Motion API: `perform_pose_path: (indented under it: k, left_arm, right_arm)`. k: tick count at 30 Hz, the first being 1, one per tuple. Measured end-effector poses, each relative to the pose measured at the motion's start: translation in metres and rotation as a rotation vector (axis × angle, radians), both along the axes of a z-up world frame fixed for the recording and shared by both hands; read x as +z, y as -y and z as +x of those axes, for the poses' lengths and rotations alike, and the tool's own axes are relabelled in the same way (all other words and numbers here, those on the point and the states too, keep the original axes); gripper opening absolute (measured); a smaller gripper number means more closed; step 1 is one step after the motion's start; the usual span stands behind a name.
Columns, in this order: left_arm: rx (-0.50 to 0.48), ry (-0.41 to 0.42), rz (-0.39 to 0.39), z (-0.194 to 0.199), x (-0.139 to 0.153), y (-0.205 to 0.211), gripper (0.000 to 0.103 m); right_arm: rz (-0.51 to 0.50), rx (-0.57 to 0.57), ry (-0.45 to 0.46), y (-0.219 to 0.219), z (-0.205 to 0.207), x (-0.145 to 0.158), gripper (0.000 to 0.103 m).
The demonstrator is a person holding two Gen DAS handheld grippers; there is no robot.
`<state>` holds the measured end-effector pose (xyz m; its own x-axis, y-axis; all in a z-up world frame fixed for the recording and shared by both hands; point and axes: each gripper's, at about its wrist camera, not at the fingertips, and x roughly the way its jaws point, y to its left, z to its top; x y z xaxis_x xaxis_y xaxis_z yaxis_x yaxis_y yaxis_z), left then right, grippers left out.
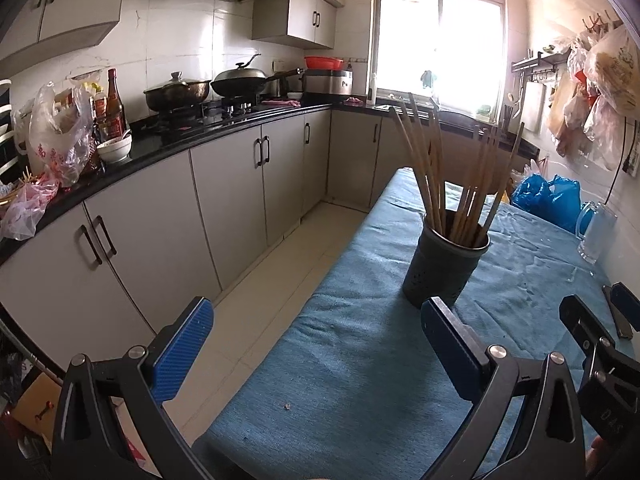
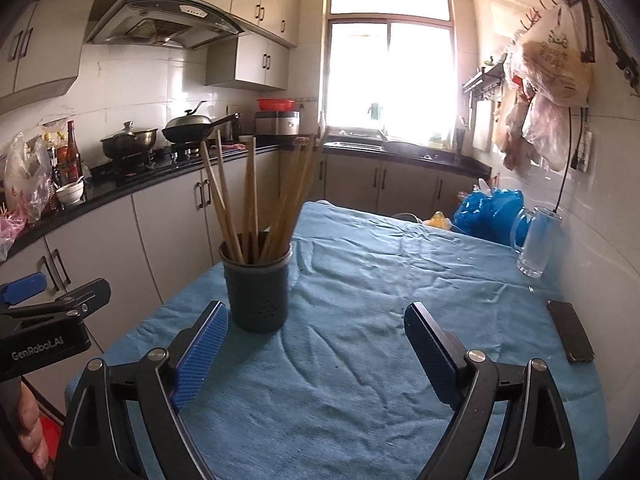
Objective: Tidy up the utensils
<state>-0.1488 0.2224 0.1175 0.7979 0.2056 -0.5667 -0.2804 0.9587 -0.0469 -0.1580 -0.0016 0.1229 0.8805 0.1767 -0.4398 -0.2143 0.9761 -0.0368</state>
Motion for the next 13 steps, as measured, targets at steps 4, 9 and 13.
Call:
perform_pose_path:
  k: [4,9,13]
  left_arm:
    - [-0.002,-0.008,0.015,0.003,-0.002,0.003,0.103]
    - [-0.014,-0.007,0.033,0.004,-0.003,0.01,0.103]
    - [-0.027,-0.013,0.048,0.005,-0.002,0.017,0.103]
  right_arm:
    - [-0.01,0.015,-0.005,-0.006,0.003,-0.003,0.093]
    - [-0.006,0.018,-0.022,-0.006,0.006,-0.01,0.093]
    - [0.006,0.012,-0.036,0.0,0.009,-0.014,0.093]
